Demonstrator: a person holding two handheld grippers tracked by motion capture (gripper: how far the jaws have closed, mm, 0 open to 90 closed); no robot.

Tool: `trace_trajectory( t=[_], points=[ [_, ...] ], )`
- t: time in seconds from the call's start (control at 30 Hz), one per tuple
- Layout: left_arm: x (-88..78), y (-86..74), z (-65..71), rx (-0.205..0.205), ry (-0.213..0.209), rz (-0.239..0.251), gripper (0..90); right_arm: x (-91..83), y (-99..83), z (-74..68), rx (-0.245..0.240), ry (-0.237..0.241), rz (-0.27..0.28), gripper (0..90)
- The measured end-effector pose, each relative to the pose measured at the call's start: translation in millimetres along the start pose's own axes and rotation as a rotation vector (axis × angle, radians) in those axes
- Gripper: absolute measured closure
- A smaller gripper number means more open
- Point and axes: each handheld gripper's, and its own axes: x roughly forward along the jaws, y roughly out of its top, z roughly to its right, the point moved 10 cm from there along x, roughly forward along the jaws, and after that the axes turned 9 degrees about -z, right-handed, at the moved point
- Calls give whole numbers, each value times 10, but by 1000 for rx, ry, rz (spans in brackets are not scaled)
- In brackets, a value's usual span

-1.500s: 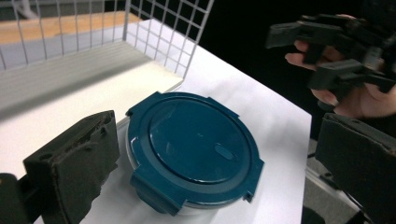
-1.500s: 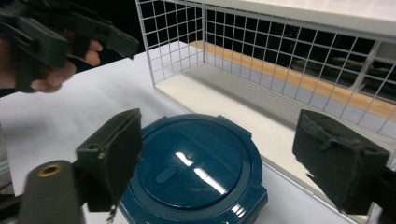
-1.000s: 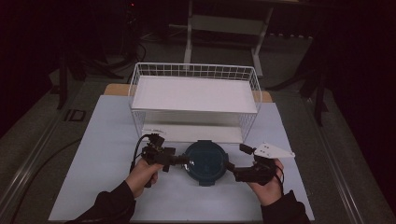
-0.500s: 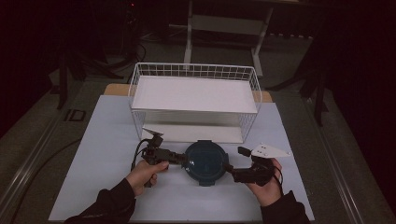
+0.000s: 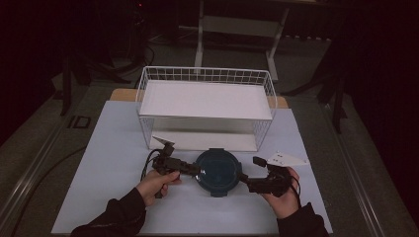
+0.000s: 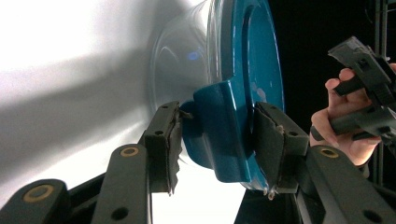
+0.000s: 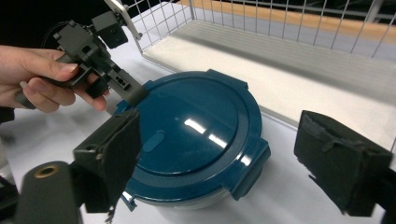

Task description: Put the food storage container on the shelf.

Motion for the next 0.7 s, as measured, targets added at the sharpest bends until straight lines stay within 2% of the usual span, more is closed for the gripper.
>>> trace_trajectory(
  t=[0.13, 0.17, 0.2, 0.23, 0.3, 0.4, 0.53, 0.6, 0.7],
  points=[
    [-5, -28, 44, 43, 18, 7, 536, 47, -72, 96, 122, 45, -41, 207],
    [-5, -28, 44, 43, 18, 7, 537, 47, -72, 96, 122, 45, -41, 207],
    [-11, -49, 72, 72, 33, 10, 537, 59, -88, 105, 138, 59, -52, 214],
    [-14, -58, 76, 84, 39, 8, 542, 98, -136, 142, 190, 80, -80, 249],
    [-14, -71, 107, 110, 45, 20, 547, 129, -178, 165, 222, 102, -105, 288],
    [-18, -100, 138, 146, 54, 27, 554, 185, -251, 201, 301, 159, -143, 368],
    [-28, -152, 172, 192, 62, 25, 563, 221, -317, 219, 361, 211, -173, 436],
    [-32, -178, 190, 220, 67, 22, 567, 230, -343, 217, 372, 226, -188, 452],
    [-35, -197, 198, 239, 65, 26, 571, 238, -375, 183, 375, 255, -210, 480]
  ],
)
